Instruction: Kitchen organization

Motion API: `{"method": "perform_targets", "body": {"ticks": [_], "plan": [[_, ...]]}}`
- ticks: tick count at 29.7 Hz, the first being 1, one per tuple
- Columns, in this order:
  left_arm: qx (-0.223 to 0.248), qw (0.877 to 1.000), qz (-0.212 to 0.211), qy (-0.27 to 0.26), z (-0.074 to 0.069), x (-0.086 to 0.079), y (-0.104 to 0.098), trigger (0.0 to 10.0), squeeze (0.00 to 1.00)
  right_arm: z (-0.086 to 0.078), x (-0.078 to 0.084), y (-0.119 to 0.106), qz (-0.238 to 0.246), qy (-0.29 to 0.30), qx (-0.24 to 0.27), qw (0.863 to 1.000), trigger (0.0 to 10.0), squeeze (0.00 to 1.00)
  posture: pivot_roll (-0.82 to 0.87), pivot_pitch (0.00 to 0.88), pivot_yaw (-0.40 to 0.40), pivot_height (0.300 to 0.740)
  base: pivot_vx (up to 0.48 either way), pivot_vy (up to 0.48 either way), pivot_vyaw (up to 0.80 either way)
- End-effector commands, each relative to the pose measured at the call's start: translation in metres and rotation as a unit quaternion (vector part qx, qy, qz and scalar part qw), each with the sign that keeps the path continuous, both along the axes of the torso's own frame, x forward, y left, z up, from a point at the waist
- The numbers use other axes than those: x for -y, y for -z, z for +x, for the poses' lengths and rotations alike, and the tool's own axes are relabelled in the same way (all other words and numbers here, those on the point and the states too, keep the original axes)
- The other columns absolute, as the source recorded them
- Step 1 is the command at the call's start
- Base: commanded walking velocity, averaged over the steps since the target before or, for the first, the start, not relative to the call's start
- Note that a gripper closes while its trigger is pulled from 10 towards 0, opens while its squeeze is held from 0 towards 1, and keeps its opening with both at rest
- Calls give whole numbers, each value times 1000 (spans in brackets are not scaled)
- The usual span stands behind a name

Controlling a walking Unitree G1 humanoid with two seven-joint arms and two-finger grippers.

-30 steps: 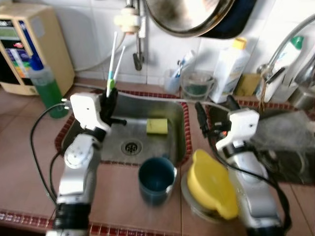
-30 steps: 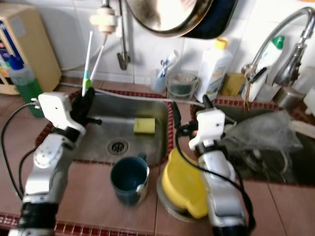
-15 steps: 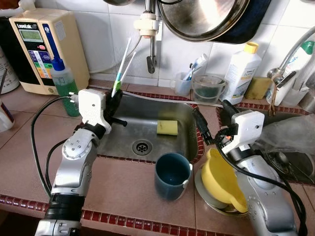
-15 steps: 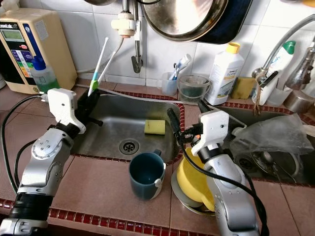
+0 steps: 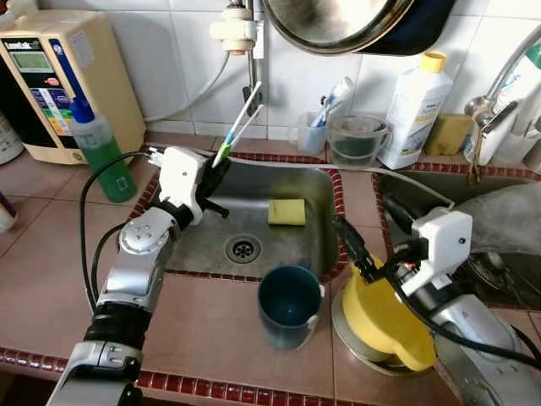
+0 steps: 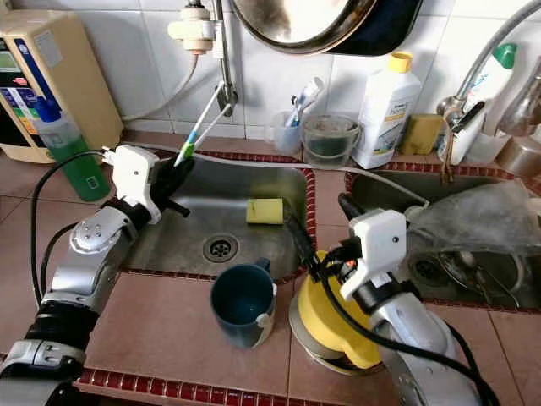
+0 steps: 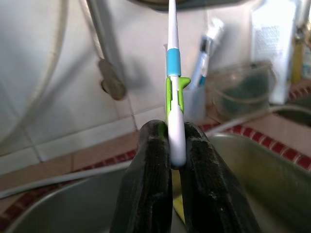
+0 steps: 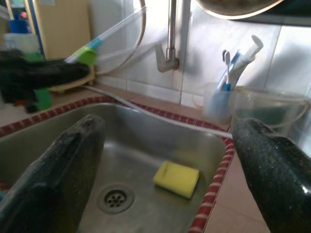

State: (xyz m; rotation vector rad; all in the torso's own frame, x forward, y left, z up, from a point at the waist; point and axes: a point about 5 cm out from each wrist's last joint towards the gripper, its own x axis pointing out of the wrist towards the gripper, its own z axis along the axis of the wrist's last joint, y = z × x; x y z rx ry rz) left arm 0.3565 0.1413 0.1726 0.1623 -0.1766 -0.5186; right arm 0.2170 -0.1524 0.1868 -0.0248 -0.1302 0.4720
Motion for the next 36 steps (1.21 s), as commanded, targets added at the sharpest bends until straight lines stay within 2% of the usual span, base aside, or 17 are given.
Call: {"method": "perform_targets", "body": {"ticks": [1, 5, 13, 18, 30, 36], "plan": [[2, 1000, 21, 10, 4, 0, 0, 10000, 0, -8, -1, -6, 3, -15, -2, 1000, 10000, 0, -248, 101, 94, 740, 0, 0, 0], [-8, 998, 46, 33, 9, 6, 8, 10000, 0, -21, -1, -12, 19, -29, -17, 999, 10000, 0, -283, 115, 109, 740, 0, 0, 0], [-22, 994, 86, 59, 11, 11, 20, 10000, 0, -32, -3, -19, 34, -31, -24, 999, 10000, 0, -314, 137, 124, 740, 0, 0, 0], [-48, 988, 132, 61, 13, 2, 32, 10000, 0, -43, -1, -24, 62, -24, -35, 997, 10000, 0, -344, 161, 141, 740, 0, 0, 0], [-74, 982, 167, 38, 17, -22, 36, 10000, 0, -59, -5, -23, 68, -26, -62, 995, 10000, 0, -368, 174, 166, 740, 0, 0, 0], [-83, 981, 172, 30, 18, -28, 36, 10000, 0, -63, -5, -22, 67, -23, -69, 995, 10000, 0, -377, 178, 175, 740, 0, 0, 0]]}}
